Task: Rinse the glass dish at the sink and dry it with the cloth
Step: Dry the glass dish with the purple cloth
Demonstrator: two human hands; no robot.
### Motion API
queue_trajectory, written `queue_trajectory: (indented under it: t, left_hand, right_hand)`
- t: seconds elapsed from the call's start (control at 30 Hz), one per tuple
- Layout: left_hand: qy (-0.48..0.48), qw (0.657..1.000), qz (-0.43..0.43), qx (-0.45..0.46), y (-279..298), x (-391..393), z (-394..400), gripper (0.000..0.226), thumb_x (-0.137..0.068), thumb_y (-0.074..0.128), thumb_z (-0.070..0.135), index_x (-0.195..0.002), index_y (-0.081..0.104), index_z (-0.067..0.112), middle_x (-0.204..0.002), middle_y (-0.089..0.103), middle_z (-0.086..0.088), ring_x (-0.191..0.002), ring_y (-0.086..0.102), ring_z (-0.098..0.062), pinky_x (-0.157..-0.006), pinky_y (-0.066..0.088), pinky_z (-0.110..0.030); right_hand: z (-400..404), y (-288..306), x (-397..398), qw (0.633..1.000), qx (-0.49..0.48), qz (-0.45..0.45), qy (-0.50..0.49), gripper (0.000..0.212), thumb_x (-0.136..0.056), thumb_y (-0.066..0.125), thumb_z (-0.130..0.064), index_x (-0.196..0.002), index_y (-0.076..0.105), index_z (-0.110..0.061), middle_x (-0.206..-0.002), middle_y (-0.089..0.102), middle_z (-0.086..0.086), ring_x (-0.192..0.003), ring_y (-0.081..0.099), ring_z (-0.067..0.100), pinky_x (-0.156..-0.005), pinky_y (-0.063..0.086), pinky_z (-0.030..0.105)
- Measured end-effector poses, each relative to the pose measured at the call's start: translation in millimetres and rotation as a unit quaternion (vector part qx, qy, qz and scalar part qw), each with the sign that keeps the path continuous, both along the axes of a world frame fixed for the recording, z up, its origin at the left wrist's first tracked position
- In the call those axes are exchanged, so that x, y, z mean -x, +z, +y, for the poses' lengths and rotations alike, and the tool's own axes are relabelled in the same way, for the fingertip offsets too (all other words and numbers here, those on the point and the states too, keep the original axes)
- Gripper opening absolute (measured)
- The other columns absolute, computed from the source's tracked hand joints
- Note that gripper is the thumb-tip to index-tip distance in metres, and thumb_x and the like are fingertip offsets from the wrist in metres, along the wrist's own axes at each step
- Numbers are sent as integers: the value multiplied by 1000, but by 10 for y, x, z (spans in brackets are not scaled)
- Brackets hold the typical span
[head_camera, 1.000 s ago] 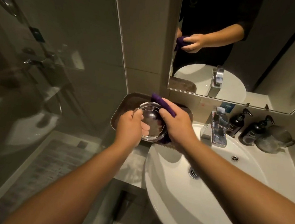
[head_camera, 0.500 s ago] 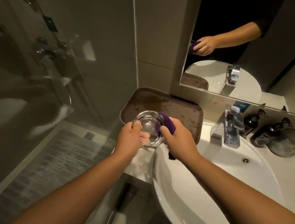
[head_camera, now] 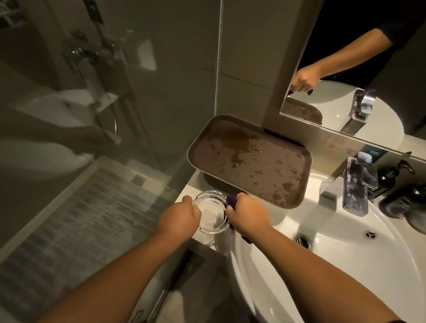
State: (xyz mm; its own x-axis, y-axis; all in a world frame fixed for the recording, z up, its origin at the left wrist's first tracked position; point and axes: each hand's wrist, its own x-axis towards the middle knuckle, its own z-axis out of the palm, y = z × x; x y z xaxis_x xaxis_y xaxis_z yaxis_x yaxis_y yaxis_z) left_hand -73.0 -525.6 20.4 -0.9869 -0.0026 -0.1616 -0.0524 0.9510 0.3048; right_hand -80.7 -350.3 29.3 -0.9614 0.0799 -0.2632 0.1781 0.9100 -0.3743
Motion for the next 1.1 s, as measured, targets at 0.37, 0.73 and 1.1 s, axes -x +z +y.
queue_trajectory:
  t: [0.37,0.73,1.1]
  left_hand:
    - [34,999,-35,-19,-453,191,-232,34,-102,31,21,-127,47,4,-111,67,-22,-101,62,-40,-77,46,-40]
    - [47,996,-76,-6,-777,283,-322,32,-102,31,18,-126,46,5,-108,69,-19,-98,65,-36,-78,50,-39]
    - [59,995,-68,-48,-920,342,-405,38,-103,31,31,-129,45,9,-109,68,-17,-97,64,-36,-73,47,-38]
  right_hand:
    - [-416,-136,421,984,-140,-47,101,25,-90,61,-13,-115,60,-13,-101,69,9,-85,66,30,-76,55,40]
    - [-562,-384,598,948,-233,-72,205,45,-82,76,-13,-124,59,-15,-109,69,10,-94,68,27,-85,55,41]
    - [-573,-448,696,958,-205,-84,182,37,-88,67,-13,-123,56,-12,-104,69,10,-87,68,27,-81,56,41]
